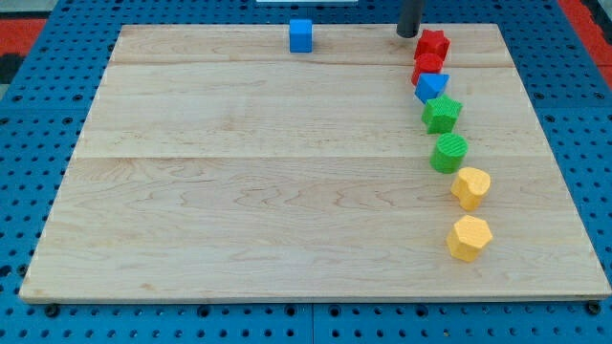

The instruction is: Push the red star closer to the top of the red circle

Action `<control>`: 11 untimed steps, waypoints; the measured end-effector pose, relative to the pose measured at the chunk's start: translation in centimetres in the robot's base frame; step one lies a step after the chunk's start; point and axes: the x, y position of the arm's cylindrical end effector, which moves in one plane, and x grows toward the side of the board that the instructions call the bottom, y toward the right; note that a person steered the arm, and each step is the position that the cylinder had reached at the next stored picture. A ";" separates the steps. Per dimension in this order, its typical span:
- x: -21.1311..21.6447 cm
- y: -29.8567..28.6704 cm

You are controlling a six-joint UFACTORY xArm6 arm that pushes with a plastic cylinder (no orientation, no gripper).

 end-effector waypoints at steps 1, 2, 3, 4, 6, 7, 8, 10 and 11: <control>-1.5 5.3; -1.5 8.1; 0.7 5.7; 1.4 3.6; 1.4 3.2; 1.4 2.3; 1.4 0.8; 1.8 0.1; 2.1 -3.4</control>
